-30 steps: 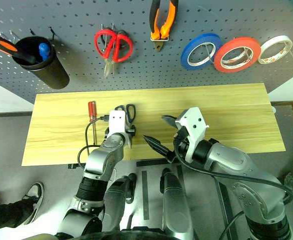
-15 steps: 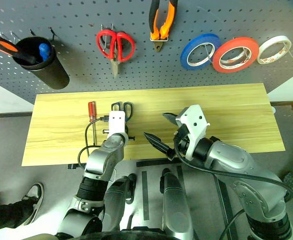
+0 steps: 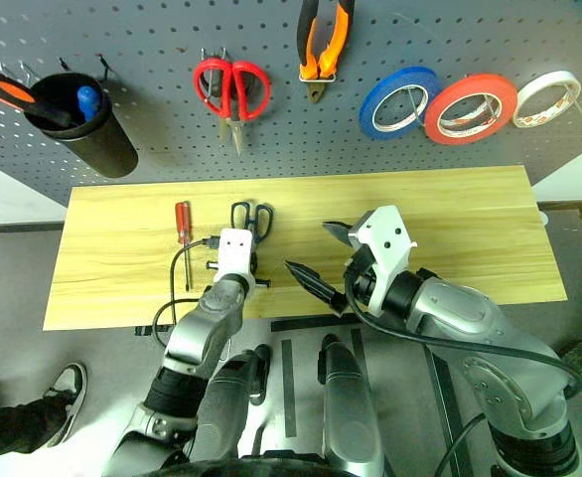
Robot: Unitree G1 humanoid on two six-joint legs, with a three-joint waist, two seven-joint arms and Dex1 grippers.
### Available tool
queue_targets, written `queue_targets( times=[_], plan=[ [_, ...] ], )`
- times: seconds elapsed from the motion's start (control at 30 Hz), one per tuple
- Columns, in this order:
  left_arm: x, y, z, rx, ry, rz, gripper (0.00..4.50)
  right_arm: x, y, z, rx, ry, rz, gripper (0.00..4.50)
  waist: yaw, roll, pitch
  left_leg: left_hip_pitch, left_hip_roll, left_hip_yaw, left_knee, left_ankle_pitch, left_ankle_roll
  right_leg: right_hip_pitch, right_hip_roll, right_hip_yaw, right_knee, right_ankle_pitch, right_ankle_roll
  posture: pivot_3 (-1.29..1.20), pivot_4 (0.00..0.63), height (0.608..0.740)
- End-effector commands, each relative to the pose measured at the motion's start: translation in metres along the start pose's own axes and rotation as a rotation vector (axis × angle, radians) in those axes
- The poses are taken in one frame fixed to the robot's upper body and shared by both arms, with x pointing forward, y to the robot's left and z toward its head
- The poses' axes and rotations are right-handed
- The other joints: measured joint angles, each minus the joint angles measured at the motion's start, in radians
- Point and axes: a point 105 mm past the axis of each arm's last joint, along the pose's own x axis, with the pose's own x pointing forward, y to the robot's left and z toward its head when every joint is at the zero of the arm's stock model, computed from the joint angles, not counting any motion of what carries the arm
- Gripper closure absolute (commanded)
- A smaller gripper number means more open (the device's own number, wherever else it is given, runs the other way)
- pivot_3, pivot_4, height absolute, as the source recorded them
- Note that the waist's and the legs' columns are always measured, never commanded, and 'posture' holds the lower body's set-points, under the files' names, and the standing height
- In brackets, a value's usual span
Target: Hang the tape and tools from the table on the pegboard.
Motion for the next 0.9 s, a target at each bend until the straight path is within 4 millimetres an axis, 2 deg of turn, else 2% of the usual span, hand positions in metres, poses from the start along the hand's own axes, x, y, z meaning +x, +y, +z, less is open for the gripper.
queue_targets(
  times=[0.03, 0.3, 0.4, 0.53, 0.67, 0.9],
  plan=[
    [-0.014, -0.023, 0.023, 0.014, -0.16, -0.087, 3.92, -0.003, 0.004, 0.01, -0.042, -0.041, 0.011, 0.0, 0.003, 0.0, 0.0, 0.0, 0.0, 0.0, 0.0, 0.0, 0.001, 0.0, 0.0, 0.0, 0.0, 0.0, 0.0, 0.01, 0.409, 0.74],
    [-0.029, -0.022, 0.035, 0.154, -0.339, -0.142, 3.92, -0.01, 0.0, 0.009, -0.051, -0.028, 0.013, 0.0, -0.003, 0.0, 0.0, 0.0, 0.0, 0.0, 0.0, -0.002, 0.004, 0.0, 0.0, 0.0, 0.0, 0.0, 0.0, 0.01, 0.394, 0.74],
    [-0.035, -0.017, 0.046, 0.247, -0.453, -0.135, 3.93, -0.019, -0.001, 0.011, -0.043, -0.042, 0.033, 0.0, -0.001, 0.0, 0.0, 0.0, 0.0, 0.0, 0.0, -0.003, 0.004, 0.0, 0.0, 0.0, 0.0, 0.0, 0.0, 0.01, 0.388, 0.74],
    [-0.05, -0.015, 0.065, 0.302, -0.614, -0.143, 3.93, -0.033, -0.007, 0.019, -0.034, -0.092, 0.033, 0.0, 0.001, 0.0, 0.0, 0.0, 0.0, 0.0, 0.0, -0.003, 0.005, 0.0, 0.0, 0.0, -0.001, 0.0, 0.0, 0.01, 0.39, 0.74],
    [-0.068, -0.012, 0.093, 0.297, -0.817, -0.142, 3.93, -0.04, -0.01, 0.032, -0.04, -0.163, 0.028, 0.0, 0.001, 0.0, 0.0, -0.001, 0.0, 0.0, 0.0, -0.003, 0.005, 0.0, 0.0, 0.0, -0.001, 0.0, 0.0, 0.01, 0.39, 0.74],
    [-0.083, 0.012, 0.121, 0.29, -1.016, -0.047, 3.93, -0.052, -0.007, 0.062, -0.011, -0.376, 0.064, 0.0, -0.001, 0.0, 0.0, 0.0, 0.0, 0.0, 0.0, -0.003, 0.006, 0.0, 0.0, 0.0, -0.001, 0.0, 0.0, 0.01, 0.39, 0.74]
  ],
)
